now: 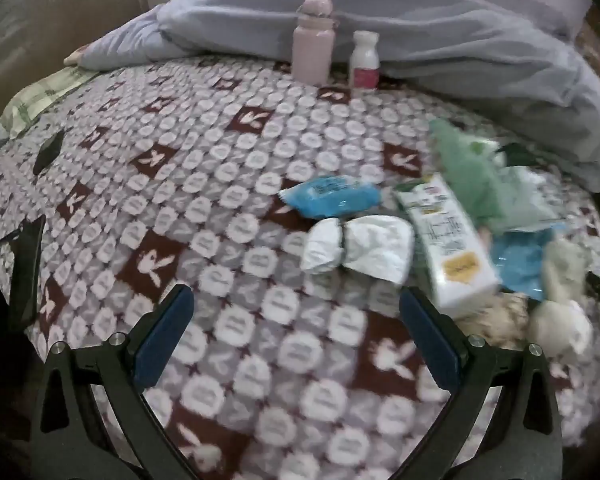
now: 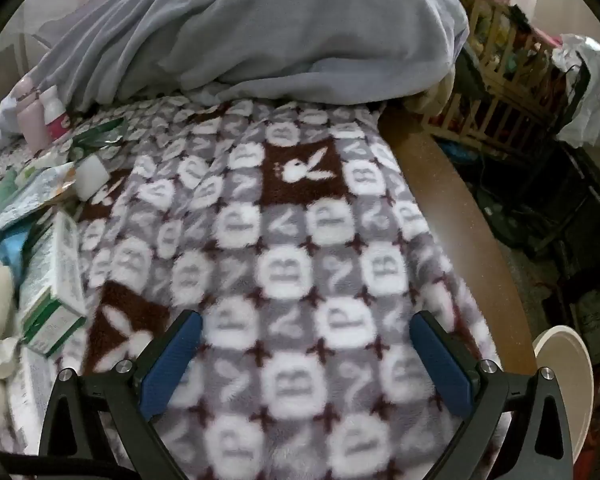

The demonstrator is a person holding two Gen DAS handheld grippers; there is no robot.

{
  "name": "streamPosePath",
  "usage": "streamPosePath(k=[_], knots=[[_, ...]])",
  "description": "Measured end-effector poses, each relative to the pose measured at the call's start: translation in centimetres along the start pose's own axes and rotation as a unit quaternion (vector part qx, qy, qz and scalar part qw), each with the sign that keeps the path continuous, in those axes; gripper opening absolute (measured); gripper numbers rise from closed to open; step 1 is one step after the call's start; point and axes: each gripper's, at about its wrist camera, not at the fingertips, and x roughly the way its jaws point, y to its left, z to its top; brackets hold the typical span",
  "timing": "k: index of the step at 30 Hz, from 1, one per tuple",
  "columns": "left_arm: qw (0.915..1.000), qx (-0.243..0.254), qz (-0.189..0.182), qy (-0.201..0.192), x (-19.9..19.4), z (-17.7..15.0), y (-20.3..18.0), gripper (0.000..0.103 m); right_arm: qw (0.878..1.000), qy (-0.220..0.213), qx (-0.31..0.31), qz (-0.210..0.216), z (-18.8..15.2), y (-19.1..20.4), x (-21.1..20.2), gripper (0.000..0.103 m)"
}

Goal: Collect trash
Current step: 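Move both tools toward the trash pile on the blanket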

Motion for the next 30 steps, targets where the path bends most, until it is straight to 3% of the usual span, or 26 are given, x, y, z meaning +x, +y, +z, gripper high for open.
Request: streamPosePath(k=[5,15,23,30], knots=[[0.9995,0.023,-0.017,-0.017,-1.5,1.7,-4.3,0.102,1.000,-0.011,0.011,0.005,-1.4,0.1,-3.9,0.103],[0.9932,0.063,-0.050,-0.084,-6.8,1.0,-9.6,0.102,0.993,-0.109,-0.034,0.019,-2.8,4.0,-14.0,0.103],[0.9877,0.075,-0.062,-0.122,-9.3,0.5,-12.1,0.102,0.986,-0.160,-0.034,0.031,-2.4,6.3,-17.9,0.103],[0.9858,0.076,-0.064,-0.136,-9.7,0.2,-12.9,0.102,0.983,-0.174,-0.041,0.045,-2.4,7.6,-19.2,0.103]])
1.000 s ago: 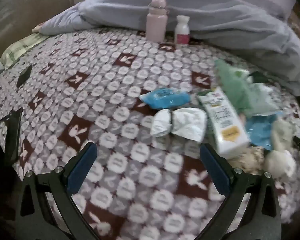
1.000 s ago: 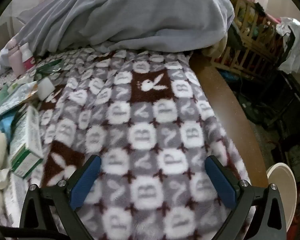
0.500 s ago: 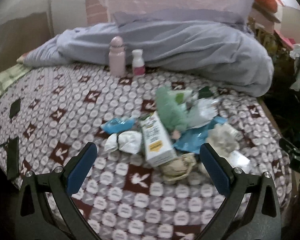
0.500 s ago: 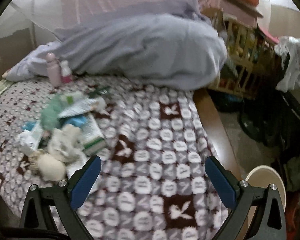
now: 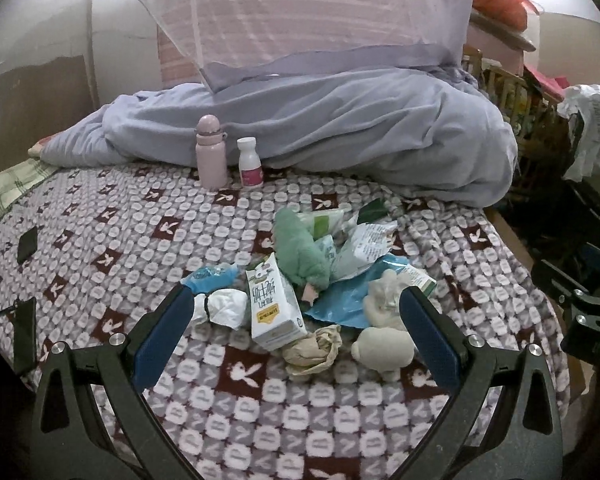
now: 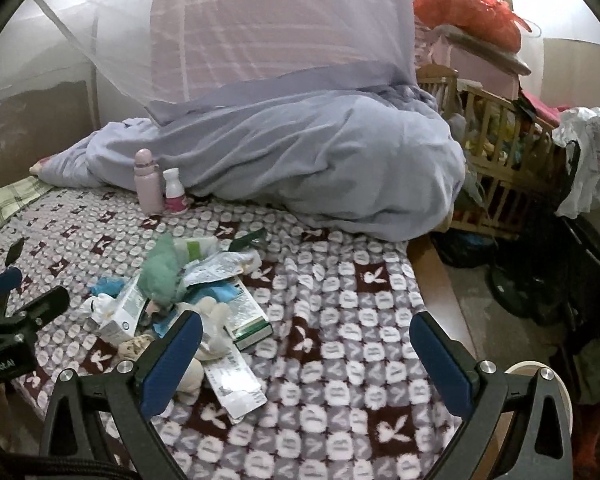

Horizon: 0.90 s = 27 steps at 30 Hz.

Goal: Collect trash
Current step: 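Move both tools toward the trash pile on the blanket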

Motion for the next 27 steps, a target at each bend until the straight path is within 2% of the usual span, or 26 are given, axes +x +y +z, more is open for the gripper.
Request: streamPosePath(k=[27], knots=[[0.9999,-0.013,0.010,0.000,0.73,-0.13,0.85,0.102,1.000,-0.001,0.001,0.011,0.15,0.45,-0.33,0.103]])
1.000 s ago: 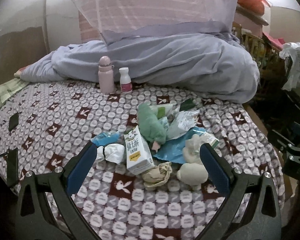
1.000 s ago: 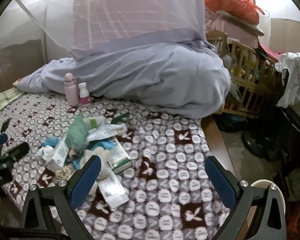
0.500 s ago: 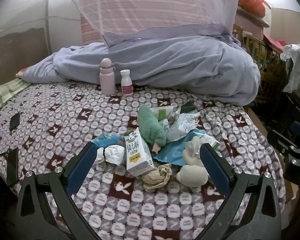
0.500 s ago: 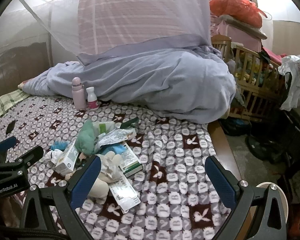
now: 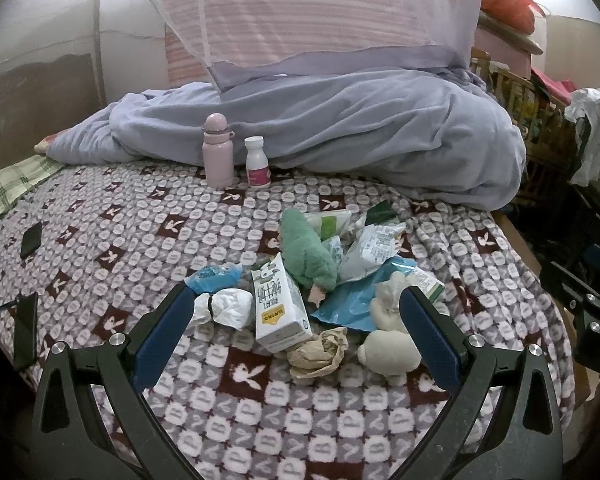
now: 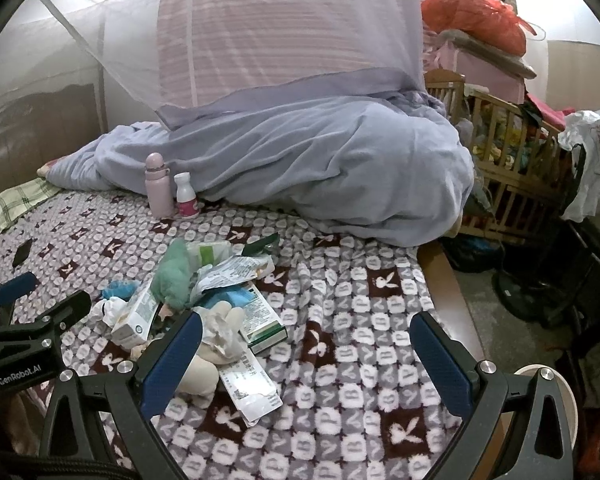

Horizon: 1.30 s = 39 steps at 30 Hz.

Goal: Collect trash
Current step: 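Move both tools toward the trash pile on the blanket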

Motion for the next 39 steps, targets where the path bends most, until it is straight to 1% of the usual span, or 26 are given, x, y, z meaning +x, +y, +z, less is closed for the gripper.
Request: streamPosePath(k=[21,39], knots=[[0.9999,-0.006,0.012,-0.005,0.18,-0.28,0.34,0.102,1.000,0.000,-0.013,-0.004,-0.41,0.12,0.28,0.103],[0.9997,-0.009,0.021,-0.006,0.52,-0.63,0.44,0.102,0.999,0.021,-0.025,0.005,-0.72,-0.10,0.98,0.103]])
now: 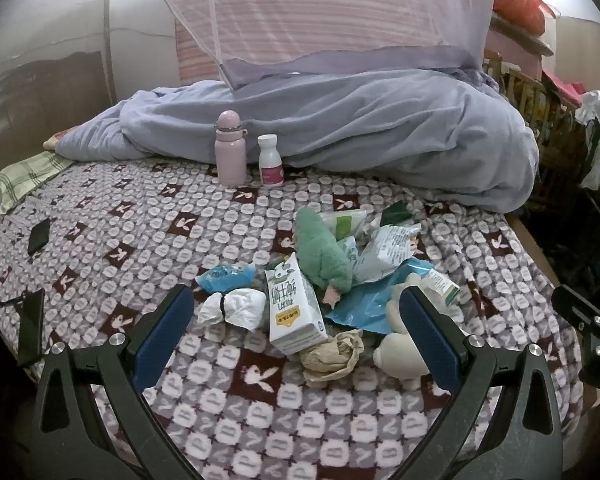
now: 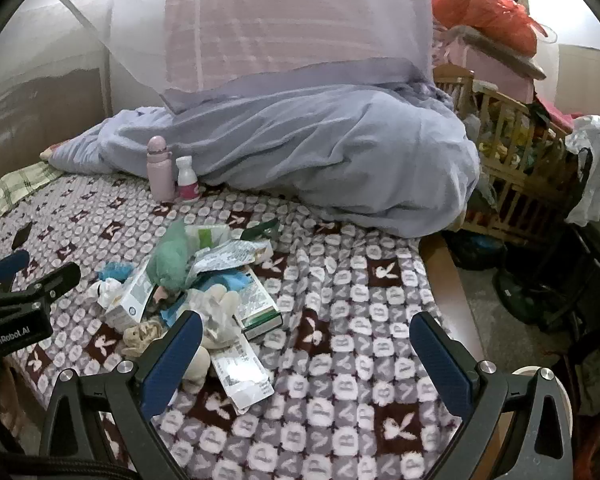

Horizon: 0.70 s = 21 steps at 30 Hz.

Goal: Collect trash
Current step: 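Move both tools toward the trash pile on the blanket, then grasp the white medicine box with the right tool while the left tool approaches a white tissue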

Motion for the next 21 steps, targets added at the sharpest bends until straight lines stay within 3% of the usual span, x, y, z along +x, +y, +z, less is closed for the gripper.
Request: streamPosePath(k=[13,17,21], knots=[[0.9997,0.005,0.011,0.023,1.4,-0.8,1.3,0.102,0.999,0.034,-0.018,0.006,-1.3,-0.2,1.9,0.103],[0.9988,0.009,0.013,0.046,2.3,-1.7,3.0,0.102,0.998,0.060,-0.020,0.011,-2.3,-0.9,3.2,0.103],[0.9971,0.003,-0.008,0.076,3.3,-2.5,4.7,0.102,0.995,0.091,-0.016,0.043,-3.4,-1.0,5.1,0.102]])
